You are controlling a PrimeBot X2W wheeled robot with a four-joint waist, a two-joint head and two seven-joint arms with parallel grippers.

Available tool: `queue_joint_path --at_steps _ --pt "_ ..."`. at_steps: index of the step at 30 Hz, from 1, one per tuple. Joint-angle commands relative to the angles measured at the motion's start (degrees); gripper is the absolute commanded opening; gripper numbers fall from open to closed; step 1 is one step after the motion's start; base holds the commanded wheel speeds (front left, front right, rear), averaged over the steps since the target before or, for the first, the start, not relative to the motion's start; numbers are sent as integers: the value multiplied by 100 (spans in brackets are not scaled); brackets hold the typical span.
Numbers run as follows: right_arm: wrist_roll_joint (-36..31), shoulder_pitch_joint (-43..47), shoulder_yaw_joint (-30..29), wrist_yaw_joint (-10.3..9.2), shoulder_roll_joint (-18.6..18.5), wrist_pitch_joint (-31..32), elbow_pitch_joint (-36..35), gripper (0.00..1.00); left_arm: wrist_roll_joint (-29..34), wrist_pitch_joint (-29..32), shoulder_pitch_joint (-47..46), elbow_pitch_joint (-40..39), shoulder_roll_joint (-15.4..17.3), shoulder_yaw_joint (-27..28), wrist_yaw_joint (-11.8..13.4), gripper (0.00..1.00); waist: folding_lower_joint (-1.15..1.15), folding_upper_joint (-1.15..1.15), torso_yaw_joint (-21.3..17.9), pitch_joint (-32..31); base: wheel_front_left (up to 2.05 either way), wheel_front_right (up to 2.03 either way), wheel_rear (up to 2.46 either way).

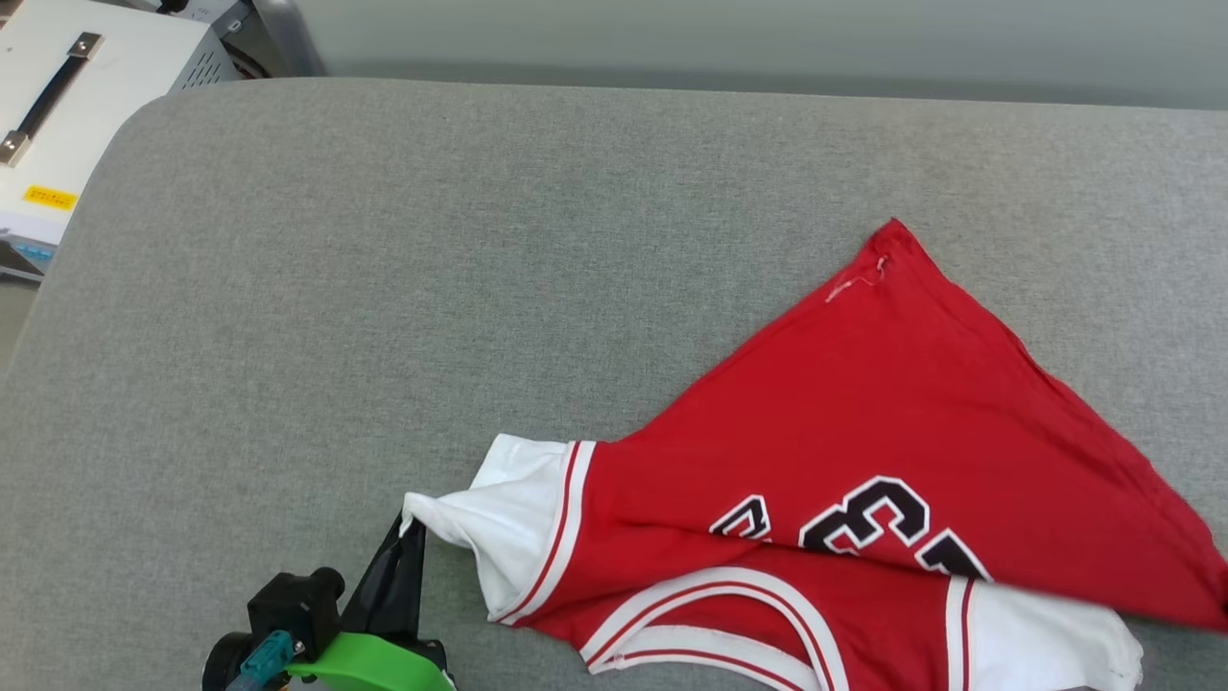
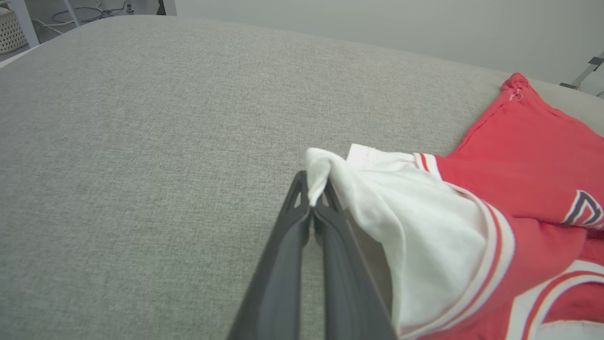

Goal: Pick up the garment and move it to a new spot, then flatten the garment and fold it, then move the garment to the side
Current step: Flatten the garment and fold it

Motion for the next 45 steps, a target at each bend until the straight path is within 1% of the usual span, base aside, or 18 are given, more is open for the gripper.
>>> queue_joint_path --at_steps 1,4,8,9,10,12,16,20,22,24,27,29,33,36,38,40,45 --pt "-50 281 -65 -4 170 61 -38 0 -62 16 85 -21 54 17 37 0 0 0 -63 -54 0 0 0" --pt "-146 785 -153 -4 517 178 -39 0 -62 21 86 -25 83 13 49 0 0 0 -74 -46 0 0 0" --pt "-291 1004 -365 -4 835 238 -74 0 -59 20 84 -18 113 8 66 0 0 0 -114 -41 0 0 0" --pt "-348 981 -441 -4 882 208 -115 47 -61 19 84 -17 119 9 70 0 0 0 -132 -40 0 0 0" --pt "-442 928 -556 -4 936 131 -186 100 -62 18 81 -17 124 6 73 0 0 0 -147 -42 0 0 0" --pt "-570 824 -752 -4 1035 7 -352 100 -63 21 70 -17 135 -7 72 0 0 0 -156 -51 0 0 0" --pt "-800 511 -1199 -4 1110 -260 -867 100 -56 12 45 -46 148 -24 77 0 0 0 -141 -48 0 0 0" --pt "-947 -37 -1565 -4 1100 -397 -1466 100 -33 8 -31 -90 147 -73 71 0 0 0 -58 30 0 0 0" --pt "-987 -386 -1606 -4 1097 -337 -1747 100 -20 9 -94 -114 139 -106 65 0 0 0 -2 103 0 0 0" --pt "-1050 -820 -1504 -4 1092 -209 -1942 100 -1 7 -170 -134 128 -141 58 0 0 0 56 191 0 0 0" --pt "-1108 -1480 -1084 -4 1030 129 -2038 100 30 4 -306 -142 98 -215 30 0 0 0 174 328 0 0 0" --pt "-1118 -1947 -694 -4 957 433 -1925 100 51 -2 -400 -139 79 -260 11 0 0 0 253 415 0 0 0" --pt "-1060 -2834 280 -4 796 1321 -1332 100 97 -19 -564 -108 46 -348 -32 0 0 0 393 564 0 0 0" --pt "-1103 -3410 950 -4 718 1808 -864 100 121 -32 -663 -83 11 -403 -55 0 0 0 486 664 0 0 0" --pt "-1186 -3779 1355 -4 700 1968 -518 100 134 -41 -725 -77 -23 -433 -62 0 0 0 544 734 0 0 0" --pt "-1209 -4097 1658 -4 761 2023 -153 100 148 -51 -782 -76 -59 -463 -68 0 0 0 603 807 0 0 0" --pt "-1360 -4704 2285 -4 901 1868 760 100 179 -71 -922 -56 -145 -519 -86 0 0 0 732 1007 0 0 0"
